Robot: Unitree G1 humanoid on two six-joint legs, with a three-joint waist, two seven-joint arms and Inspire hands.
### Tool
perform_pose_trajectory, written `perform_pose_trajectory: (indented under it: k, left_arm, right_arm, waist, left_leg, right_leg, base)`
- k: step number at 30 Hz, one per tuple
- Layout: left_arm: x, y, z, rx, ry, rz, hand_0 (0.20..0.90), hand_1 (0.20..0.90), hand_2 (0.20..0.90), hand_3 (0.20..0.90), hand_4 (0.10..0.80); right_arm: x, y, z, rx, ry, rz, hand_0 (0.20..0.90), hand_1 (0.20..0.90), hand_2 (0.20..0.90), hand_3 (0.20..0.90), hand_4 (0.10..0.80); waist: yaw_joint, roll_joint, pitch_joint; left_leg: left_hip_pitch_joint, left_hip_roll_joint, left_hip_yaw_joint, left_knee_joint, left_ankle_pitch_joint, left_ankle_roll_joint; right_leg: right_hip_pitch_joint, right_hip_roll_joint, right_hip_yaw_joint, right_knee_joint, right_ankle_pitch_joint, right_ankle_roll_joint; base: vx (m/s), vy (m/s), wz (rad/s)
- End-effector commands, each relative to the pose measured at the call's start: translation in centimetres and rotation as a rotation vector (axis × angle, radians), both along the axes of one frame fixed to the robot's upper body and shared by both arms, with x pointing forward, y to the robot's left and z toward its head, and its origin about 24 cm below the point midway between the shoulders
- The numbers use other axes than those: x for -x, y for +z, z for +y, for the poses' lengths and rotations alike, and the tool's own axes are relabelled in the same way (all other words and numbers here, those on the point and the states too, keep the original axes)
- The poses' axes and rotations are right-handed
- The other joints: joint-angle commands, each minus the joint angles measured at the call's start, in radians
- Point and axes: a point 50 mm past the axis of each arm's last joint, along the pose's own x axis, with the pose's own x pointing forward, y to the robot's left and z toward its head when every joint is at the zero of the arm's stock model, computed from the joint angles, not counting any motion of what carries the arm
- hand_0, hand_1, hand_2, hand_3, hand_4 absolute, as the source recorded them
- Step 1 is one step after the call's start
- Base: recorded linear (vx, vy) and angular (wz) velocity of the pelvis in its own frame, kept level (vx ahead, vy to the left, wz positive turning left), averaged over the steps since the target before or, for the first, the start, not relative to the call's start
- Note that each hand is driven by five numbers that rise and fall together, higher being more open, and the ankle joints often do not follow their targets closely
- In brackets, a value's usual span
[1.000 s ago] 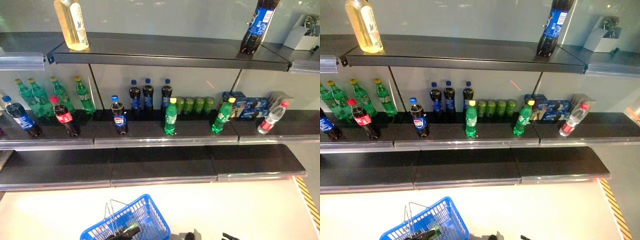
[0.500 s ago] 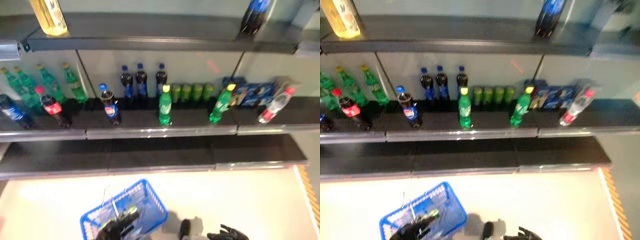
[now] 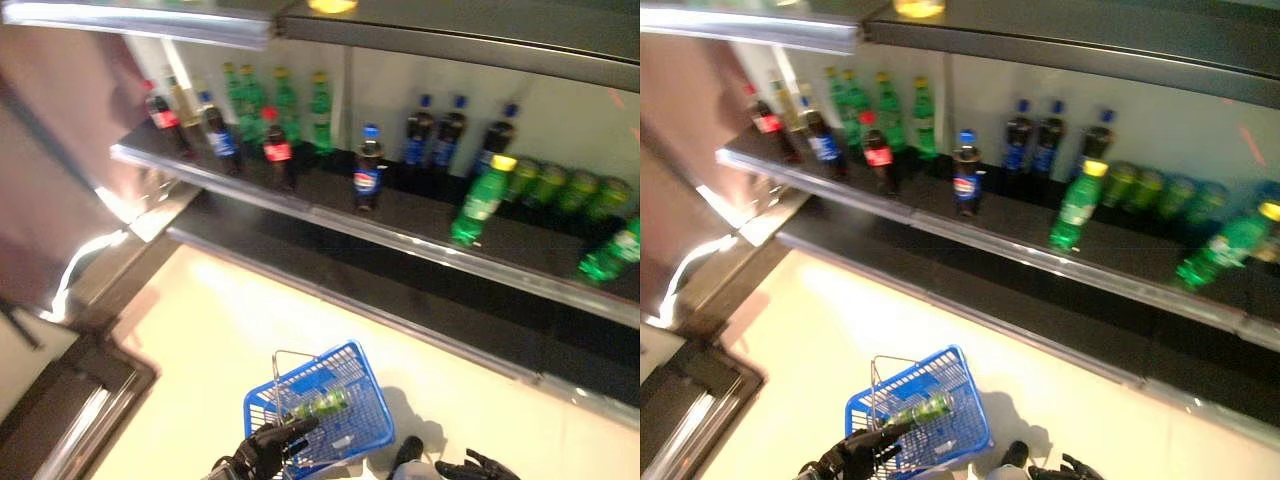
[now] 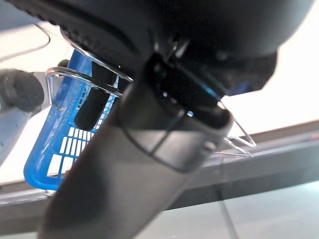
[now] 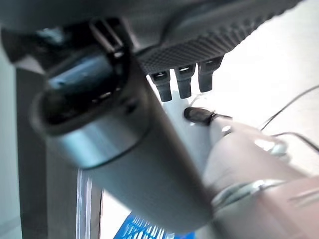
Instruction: Pick up the drink and place into the basket.
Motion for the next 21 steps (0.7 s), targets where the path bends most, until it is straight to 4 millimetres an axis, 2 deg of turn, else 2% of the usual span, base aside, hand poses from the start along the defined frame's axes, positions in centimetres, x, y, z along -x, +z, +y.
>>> perform_pose_trajectory:
  k: [1,6,9,10,12,13,14,15,16,17,18,19,20,21]
  left_arm:
    - [0.1,0.9,3.6,-0.024,0.108,-0.111,0.300,0.300,0.300,0.200,0.100]
    - [0.6,1.0,4.5,-0.043,0.120,-0.094,0.300,0.300,0.300,0.200,0.100]
    - [1.0,1.0,4.7,-0.040,0.117,-0.095,0.300,0.300,0.300,0.200,0.100]
    - [1.0,1.0,4.7,-0.040,0.116,-0.095,0.300,0.300,0.300,0.200,0.100]
    - [0.6,1.1,4.9,-0.055,0.114,-0.099,0.300,0.300,0.300,0.200,0.100]
    - [0.5,1.1,5.0,-0.058,0.120,-0.099,0.300,0.300,0.300,0.200,0.100]
    - [0.2,1.2,5.2,-0.069,0.128,-0.098,0.300,0.300,0.300,0.200,0.100]
    - [-0.4,1.4,5.7,-0.083,0.124,-0.101,0.300,0.300,0.300,0.200,0.100]
    - [-0.8,1.6,5.8,-0.088,0.104,-0.105,0.300,0.300,0.300,0.200,0.100]
    - [-1.1,1.7,5.9,-0.092,0.087,-0.108,0.300,0.300,0.300,0.200,0.100]
    - [-1.3,1.8,5.8,-0.093,0.081,-0.111,0.300,0.300,0.300,0.200,0.100]
    - [-1.8,1.9,5.7,-0.093,0.072,-0.122,0.300,0.300,0.300,0.200,0.100]
    - [-1.8,1.9,5.7,-0.093,0.072,-0.122,0.300,0.300,0.300,0.200,0.100]
    - [-2.4,2.0,5.5,-0.088,0.078,-0.135,0.300,0.300,0.300,0.200,0.100]
  right_arm:
    - [-1.3,-0.2,1.3,-0.052,0.033,-0.030,0.900,0.900,0.900,0.900,0.800]
    - [-0.9,-0.5,2.0,-0.056,0.045,-0.017,0.900,0.900,0.900,0.900,0.800]
    - [-0.8,-0.4,1.4,-0.030,0.028,-0.009,0.900,0.900,0.900,0.900,0.800]
    - [-0.8,-0.3,1.4,-0.030,0.027,-0.010,0.900,0.900,0.900,0.900,0.800]
    - [-1.1,-0.2,1.1,-0.035,0.024,-0.019,0.900,0.900,0.900,0.900,0.800]
    - [-1.2,-0.2,1.1,-0.036,0.027,-0.021,0.900,0.900,0.900,0.900,0.800]
    - [-1.2,-0.1,1.1,-0.042,0.029,-0.025,0.900,0.900,0.900,0.900,0.800]
    - [-1.1,-0.2,1.3,-0.056,0.024,-0.034,0.900,0.900,0.900,0.900,0.800]
    - [-0.9,-0.2,1.3,-0.065,0.012,-0.042,0.900,0.900,0.900,0.900,0.800]
    - [-0.9,-0.2,1.4,-0.071,0.002,-0.049,0.900,0.900,0.900,0.900,0.800]
    - [-0.9,-0.2,1.4,-0.074,0.000,-0.051,0.900,0.900,0.900,0.900,0.800]
    - [-1.0,-0.3,1.6,-0.079,0.004,-0.055,0.900,0.900,0.900,0.900,0.800]
    - [-1.0,-0.3,1.6,-0.079,0.004,-0.055,0.900,0.900,0.900,0.900,0.800]
    - [-0.9,-0.4,1.8,-0.079,0.022,-0.037,0.900,0.900,0.900,0.900,0.800]
  waist:
    - [0.052,-0.002,-0.036]
    - [0.077,-0.023,-0.031]
    - [0.104,-0.041,-0.021]
    - [0.105,-0.042,-0.021]
    - [0.119,-0.056,-0.012]
    - [0.120,-0.056,-0.011]
    - [0.116,-0.059,-0.008]
    - [0.096,-0.065,-0.003]
    - [0.078,-0.068,0.001]
    - [0.067,-0.072,0.004]
    - [0.061,-0.073,0.005]
    - [0.041,-0.085,0.012]
    - [0.041,-0.085,0.012]
    - [0.020,-0.092,0.020]
  left_leg:
    - [0.042,0.019,-0.005,0.003,-0.033,-0.067]
    - [0.041,-0.011,-0.020,0.003,-0.062,-0.034]
    - [0.042,-0.046,-0.051,0.010,-0.080,-0.011]
    - [0.042,-0.048,-0.052,0.010,-0.081,-0.010]
    - [0.039,-0.074,-0.083,0.027,-0.103,0.007]
    - [0.039,-0.076,-0.085,0.028,-0.105,0.009]
    - [0.040,-0.084,-0.102,0.029,-0.112,0.017]
    - [0.038,-0.095,-0.151,0.033,-0.118,0.028]
    - [0.036,-0.099,-0.181,0.037,-0.120,0.034]
    - [0.035,-0.100,-0.201,0.039,-0.122,0.037]
    - [0.035,-0.100,-0.209,0.040,-0.122,0.038]
    - [0.022,-0.104,-0.220,0.053,-0.111,0.044]
    - [0.022,-0.104,-0.220,0.053,-0.111,0.044]
    - [0.025,-0.116,-0.254,0.064,-0.128,0.051]
  right_leg:
    - [0.010,0.048,-0.024,0.045,-0.054,0.013]
    - [0.004,0.001,-0.060,0.075,-0.027,0.039]
    - [-0.003,-0.041,-0.063,0.089,0.013,0.059]
    - [-0.003,-0.043,-0.063,0.090,0.015,0.061]
    - [-0.013,-0.089,-0.039,0.126,0.058,0.079]
    - [-0.015,-0.093,-0.035,0.133,0.060,0.081]
    - [-0.026,-0.094,-0.004,0.157,0.063,0.083]
    - [-0.057,-0.065,0.092,0.194,0.056,0.080]
    - [-0.075,-0.028,0.157,0.209,0.035,0.073]
    - [-0.085,-0.002,0.197,0.216,0.019,0.069]
    - [-0.089,0.009,0.212,0.215,0.013,0.067]
    - [-0.105,0.045,0.249,0.184,0.006,0.051]
    - [-0.105,0.045,0.249,0.184,0.006,0.051]
    - [-0.129,0.078,0.304,0.135,0.005,0.056]
  base:
    - [0.027,0.187,0.29]
    - [0.006,0.234,0.17]
    - [0.009,0.305,0.17]
    - [0.031,0.317,0.14]
    - [0.025,0.300,0.10]
    - [0.023,0.204,0.21]
    - [0.074,0.209,0.27]
    - [0.126,0.201,0.39]
    - [0.147,0.146,0.59]
    - [0.109,0.068,0.72]
    - [0.068,0.049,0.75]
    - [0.030,0.030,0.43]
    - [0.155,0.058,0.67]
    - [0.223,0.054,0.69]
